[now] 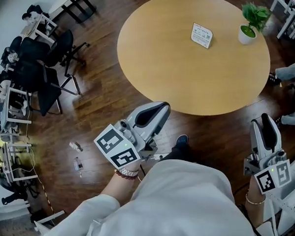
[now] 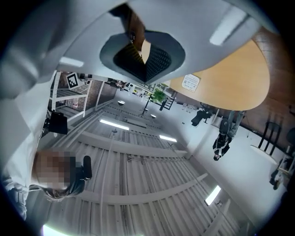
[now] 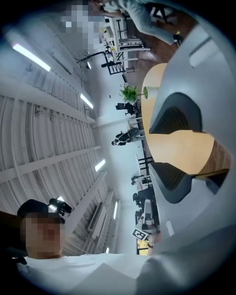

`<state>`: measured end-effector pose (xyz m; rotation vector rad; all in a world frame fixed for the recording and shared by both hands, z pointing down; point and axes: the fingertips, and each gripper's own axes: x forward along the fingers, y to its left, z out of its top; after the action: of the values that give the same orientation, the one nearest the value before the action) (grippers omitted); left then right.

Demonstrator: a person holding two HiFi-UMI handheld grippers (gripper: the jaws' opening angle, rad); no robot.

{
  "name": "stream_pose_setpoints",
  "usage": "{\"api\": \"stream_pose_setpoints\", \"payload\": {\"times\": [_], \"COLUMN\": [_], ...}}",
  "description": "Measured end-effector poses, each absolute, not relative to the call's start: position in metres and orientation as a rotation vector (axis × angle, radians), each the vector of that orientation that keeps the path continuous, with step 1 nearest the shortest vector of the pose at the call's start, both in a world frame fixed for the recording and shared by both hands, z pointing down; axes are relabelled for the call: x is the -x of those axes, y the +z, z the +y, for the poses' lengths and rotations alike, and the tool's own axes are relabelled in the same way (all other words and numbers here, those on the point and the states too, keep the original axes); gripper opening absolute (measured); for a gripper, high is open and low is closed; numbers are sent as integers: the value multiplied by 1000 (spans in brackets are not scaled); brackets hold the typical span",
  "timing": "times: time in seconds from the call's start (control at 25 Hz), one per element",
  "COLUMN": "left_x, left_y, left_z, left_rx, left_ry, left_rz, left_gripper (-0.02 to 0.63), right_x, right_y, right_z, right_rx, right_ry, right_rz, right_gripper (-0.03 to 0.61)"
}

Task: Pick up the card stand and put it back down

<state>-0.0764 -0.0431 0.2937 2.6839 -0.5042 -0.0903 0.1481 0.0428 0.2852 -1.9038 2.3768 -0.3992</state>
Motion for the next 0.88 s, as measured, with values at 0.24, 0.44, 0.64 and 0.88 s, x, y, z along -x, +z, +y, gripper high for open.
{"api": "stream_pose_setpoints", "payload": {"times": [0.24,0.44,0.64,0.88], "left_x": [35,4,36,67], "left_y": [298,303,313,296], "left_z": [45,136,177,195], "left_rx": [-2659,-2636,-2593,-2702], "left_ry": [-51,-5,-69,-48], "left_rz": [-493,-435,-500,-533], "left_gripper": [-11,-11,-11,-12], "right_x": [-162,-181,-139,-74], "right_y": [301,317,306,295], "right_z": [109,186,202,246], "right_rx": [1794,1810,1630,1392], "right_ry": [-432,-477,-423,-369], "right_rz": [2402,2458,2491,2621], "right_gripper": [198,221,252,274]}}
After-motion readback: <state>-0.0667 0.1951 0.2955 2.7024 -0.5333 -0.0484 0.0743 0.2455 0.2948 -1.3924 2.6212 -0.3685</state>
